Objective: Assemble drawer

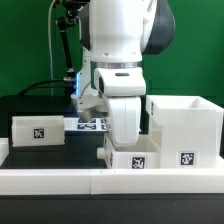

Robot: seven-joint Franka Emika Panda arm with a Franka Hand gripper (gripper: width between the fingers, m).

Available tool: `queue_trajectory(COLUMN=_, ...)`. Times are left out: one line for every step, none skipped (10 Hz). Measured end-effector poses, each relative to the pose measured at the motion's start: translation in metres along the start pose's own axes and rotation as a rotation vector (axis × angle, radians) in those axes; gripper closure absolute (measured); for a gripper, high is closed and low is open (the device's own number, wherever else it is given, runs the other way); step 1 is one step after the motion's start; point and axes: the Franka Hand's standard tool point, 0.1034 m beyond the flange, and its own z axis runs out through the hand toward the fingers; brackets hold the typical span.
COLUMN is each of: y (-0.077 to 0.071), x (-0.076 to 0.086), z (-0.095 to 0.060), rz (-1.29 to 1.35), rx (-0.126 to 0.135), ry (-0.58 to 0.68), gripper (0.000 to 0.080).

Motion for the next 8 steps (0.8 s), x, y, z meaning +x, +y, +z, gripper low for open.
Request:
queue_trajectory(y=0.001, x=0.001, z=0.0, rz=0.022, rx=-0.001, ry=0.0, gripper=0.0758)
queue_trajectory(y=0.001, x=0.004, z=0.0, rz=0.028, rx=0.0, ry=0.001, gripper=0.0758)
queue_trajectory(y=0.001, x=0.009, z=0.001, rz=0.02, rx=0.001, ry=0.003, gripper=0.0758)
queue_trajectory(y=0.002, x=0.014, z=0.002, rz=0.013, rx=0.001, ry=0.004, gripper=0.0758)
queue_trajectory(y=0.002, x=0.015, z=0.001, rz=0.005, rx=-0.007, ry=0.005, gripper=0.0758)
queue_trajectory(y=0.002, x=0.011, z=0.002, rz=0.01, rx=-0.016, ry=0.006, gripper=0.0758)
queue_trajectory(y=0.002, x=0.011, z=0.002, rz=0.013, rx=-0.015, ry=0.006, gripper=0.0758)
queue_trajectory(y=0.002, x=0.011, z=0.002, rz=0.013, rx=-0.014, ry=0.006, gripper=0.0758)
